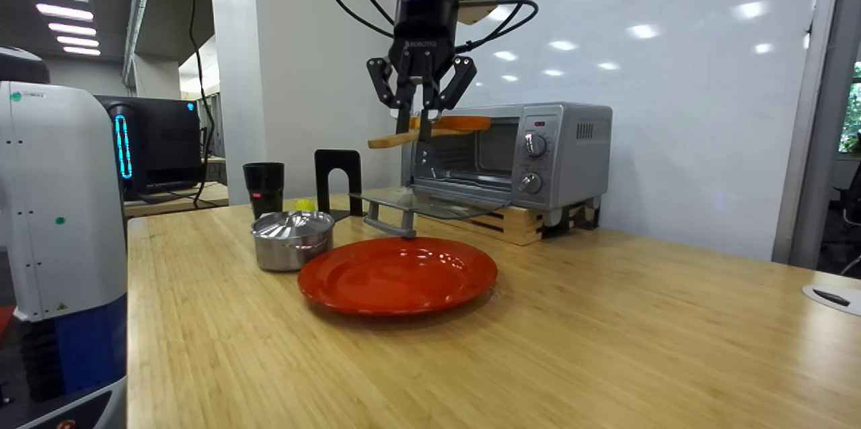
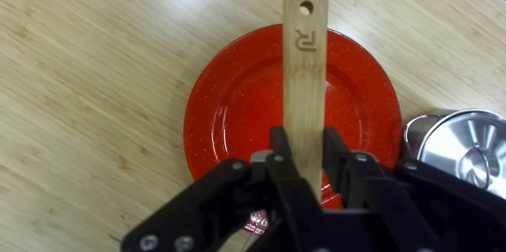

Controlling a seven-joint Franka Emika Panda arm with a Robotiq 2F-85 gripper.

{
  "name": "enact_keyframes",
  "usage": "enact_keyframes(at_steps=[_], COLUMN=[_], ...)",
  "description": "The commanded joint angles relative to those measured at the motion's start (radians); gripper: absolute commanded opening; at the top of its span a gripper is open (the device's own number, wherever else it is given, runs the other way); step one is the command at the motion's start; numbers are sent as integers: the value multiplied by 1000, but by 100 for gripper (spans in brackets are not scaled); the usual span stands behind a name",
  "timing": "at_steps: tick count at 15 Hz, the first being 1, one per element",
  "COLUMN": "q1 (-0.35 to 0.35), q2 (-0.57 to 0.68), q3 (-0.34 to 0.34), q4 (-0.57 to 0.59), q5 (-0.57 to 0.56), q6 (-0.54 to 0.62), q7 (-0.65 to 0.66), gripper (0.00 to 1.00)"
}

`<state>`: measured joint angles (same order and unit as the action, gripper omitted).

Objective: Open the oven door, pick up the slice of bread from the red plate using the wooden spatula and put it in the oven, close the oven door

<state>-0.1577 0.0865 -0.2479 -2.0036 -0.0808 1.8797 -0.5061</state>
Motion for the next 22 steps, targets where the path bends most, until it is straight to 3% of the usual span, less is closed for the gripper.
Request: enact_keyframes(at_steps=[1,8,9,16,17,22], q1=[-26,-33,-29,-31,-31,-39], q2=[60,108,77,87,87,187], q3=[30,48,51,52,52,61], q4=[102,185,140,152,152,263], q5=[22,12,-4,-4,-4,11], q6=[-65,-111,-77,-83,-84,-107], q7=[-9,1,6,7,7,-17], gripper=[6,6,26,26,6,6])
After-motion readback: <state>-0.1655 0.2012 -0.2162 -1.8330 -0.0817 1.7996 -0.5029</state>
